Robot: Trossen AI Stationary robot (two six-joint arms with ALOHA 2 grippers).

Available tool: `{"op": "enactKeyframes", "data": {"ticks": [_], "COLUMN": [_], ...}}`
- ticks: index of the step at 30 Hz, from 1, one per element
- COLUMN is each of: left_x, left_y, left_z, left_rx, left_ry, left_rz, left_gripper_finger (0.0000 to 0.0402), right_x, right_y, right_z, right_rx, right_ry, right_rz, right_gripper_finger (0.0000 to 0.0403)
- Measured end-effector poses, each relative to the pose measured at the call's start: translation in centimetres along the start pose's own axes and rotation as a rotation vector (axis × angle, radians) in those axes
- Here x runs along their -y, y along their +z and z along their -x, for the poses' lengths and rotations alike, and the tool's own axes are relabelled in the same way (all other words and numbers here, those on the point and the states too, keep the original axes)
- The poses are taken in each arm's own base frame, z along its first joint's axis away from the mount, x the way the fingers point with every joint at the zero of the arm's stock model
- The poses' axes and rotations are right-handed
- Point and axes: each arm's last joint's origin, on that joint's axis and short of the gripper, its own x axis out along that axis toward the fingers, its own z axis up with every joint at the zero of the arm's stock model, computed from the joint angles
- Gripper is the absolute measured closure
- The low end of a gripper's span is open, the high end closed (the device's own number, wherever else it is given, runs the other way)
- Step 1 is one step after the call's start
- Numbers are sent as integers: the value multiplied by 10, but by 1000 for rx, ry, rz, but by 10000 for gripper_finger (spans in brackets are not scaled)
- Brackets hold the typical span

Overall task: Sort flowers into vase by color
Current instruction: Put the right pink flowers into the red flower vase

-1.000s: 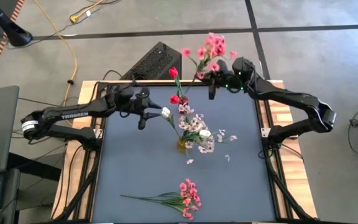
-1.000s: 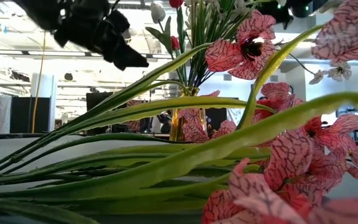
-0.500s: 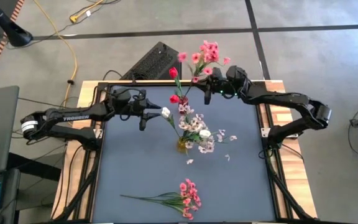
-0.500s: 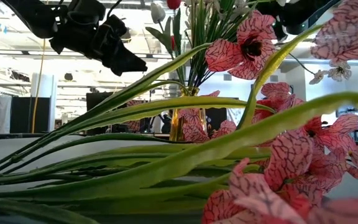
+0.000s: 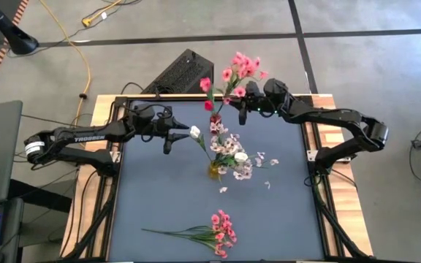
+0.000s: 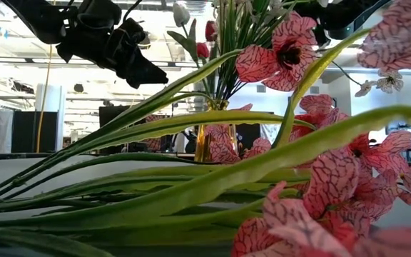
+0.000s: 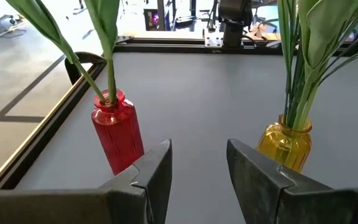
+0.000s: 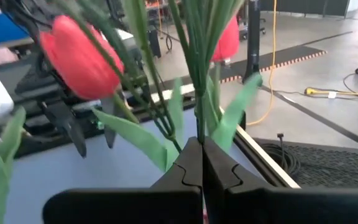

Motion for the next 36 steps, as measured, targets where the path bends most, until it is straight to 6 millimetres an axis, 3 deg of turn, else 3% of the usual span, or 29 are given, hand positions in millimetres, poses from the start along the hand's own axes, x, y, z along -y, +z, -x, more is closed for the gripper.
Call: {"op": "enactKeyframes", "data": {"ticks": [11, 23, 36], "left_x": [0, 0, 0], "left_y": [0, 0, 0], "left_z": [0, 0, 0], "left_rx": [0, 0, -1], "left_ry": [0, 0, 0], "left_rz": [14, 14, 14], "left_gripper_finger": [258, 258, 258], "right_x": [-2, -3, 1], "right_y": [-4, -6, -7], "right_z": [-1, -1, 0], "right_rx": [-40, -56, -65], "right_ry": [5, 4, -12], "right_rz": [49, 10, -81], "right_gripper_finger": [372, 293, 163]}}
